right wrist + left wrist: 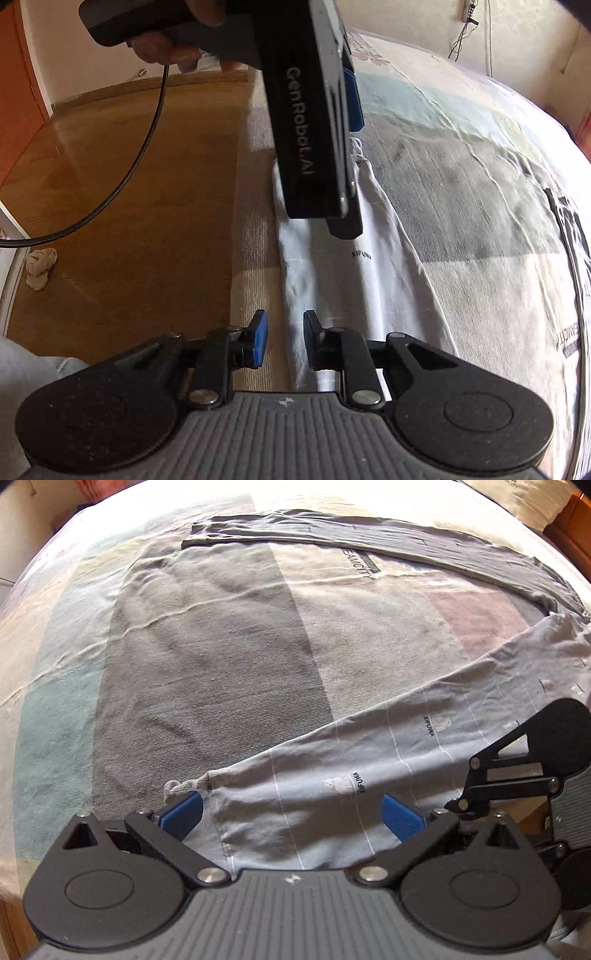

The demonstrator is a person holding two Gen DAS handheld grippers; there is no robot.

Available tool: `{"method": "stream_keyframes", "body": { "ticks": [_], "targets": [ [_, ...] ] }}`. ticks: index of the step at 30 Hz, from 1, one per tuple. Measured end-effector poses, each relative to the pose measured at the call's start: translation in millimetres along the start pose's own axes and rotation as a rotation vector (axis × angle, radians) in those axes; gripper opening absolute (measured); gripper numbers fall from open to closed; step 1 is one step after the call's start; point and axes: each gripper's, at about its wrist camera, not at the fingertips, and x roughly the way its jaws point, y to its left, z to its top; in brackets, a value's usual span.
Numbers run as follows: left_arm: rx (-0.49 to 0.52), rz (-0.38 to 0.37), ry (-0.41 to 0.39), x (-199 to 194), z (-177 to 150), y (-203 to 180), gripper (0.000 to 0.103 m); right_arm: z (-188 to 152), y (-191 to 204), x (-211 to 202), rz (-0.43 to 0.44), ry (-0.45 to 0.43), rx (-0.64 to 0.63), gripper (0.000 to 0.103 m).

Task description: Fold clothes

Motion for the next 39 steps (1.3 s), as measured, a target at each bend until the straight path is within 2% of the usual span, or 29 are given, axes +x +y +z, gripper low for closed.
{"method": "stream_keyframes", "body": {
  "ticks": [5,6,7,10,12,14,15,18,21,24,27,29,31,34,36,39],
  "targets": [
    [-0.043,-0.012,0.015,-2.9,-14.5,9.9,0.103,16.3,-5.3,16.0,-0.023,0.023,0.003,0.023],
    [-0.049,-0.012,0.019,-3.4,-17.4,11.5,0.103,19.4,-8.7,17.2,-0.011,0.035,0.018,0.015],
    [-0.055,-0.012,0.022,-4.0,-20.4,13.0,0.103,23.5,-12.1,18.4,-0.008,0.054,0.035,0.002],
    [-0.108,-0.022,0.024,-7.6,-26.4,19.0,0.103,38.9,-24.4,20.9,0.054,0.091,0.123,0.002],
    [-0.144,-0.033,0.02,-8.4,-29.6,22.3,0.103,49.9,-31.1,20.6,0.117,0.069,0.194,0.001],
    [-0.159,-0.035,0.014,-7.0,-30.6,22.7,0.103,58.0,-32.4,22.6,0.157,0.06,0.201,0.003],
    [-0.163,-0.035,0.01,-5.8,-30.4,22.2,0.103,60.3,-32.5,23.8,0.153,0.067,0.187,0.009],
    [-0.175,-0.053,-0.007,-0.4,-28.5,17.9,0.103,54.4,-45.6,18.3,0.139,0.06,0.199,0.014],
    [-0.168,-0.103,-0.034,8.3,-28.7,8.4,0.103,30.9,-71.0,9.2,0.1,0.079,0.255,0.017],
    [-0.163,-0.202,-0.054,21.0,-29.4,-1.0,0.103,5.1,-95.5,-3.5,0.056,0.1,0.293,0.019],
    [-0.124,-0.179,-0.002,38.9,-33.8,-8.8,0.103,-20.2,-104.1,-11.5,0.002,0.122,0.354,0.021],
    [-0.077,-0.037,0.054,48.0,-44.3,-6.9,0.103,-37.7,-100.6,-13.3,-0.038,0.134,0.411,0.024],
    [-0.042,-0.066,0.025,40.9,-60.2,0.3,0.102,-55.1,-97.2,-15.1,-0.078,0.147,0.468,0.03],
    [0.13,0.014,0.117,39.2,-64.2,-19.9,0.102,-81.2,-92.0,-17.9,-0.139,0.165,0.554,0.034],
    [0.148,0.03,0.171,35.8,-53.2,-27.3,0.102,-98.7,-88.6,-19.7,-0.18,0.177,0.611,0.042],
    [0.109,0.001,0.115,22.7,-24.6,-36.9,0.102,-138.1,-77.6,-40.4,-0.227,0.196,0.756,0.043]
  ]
}}
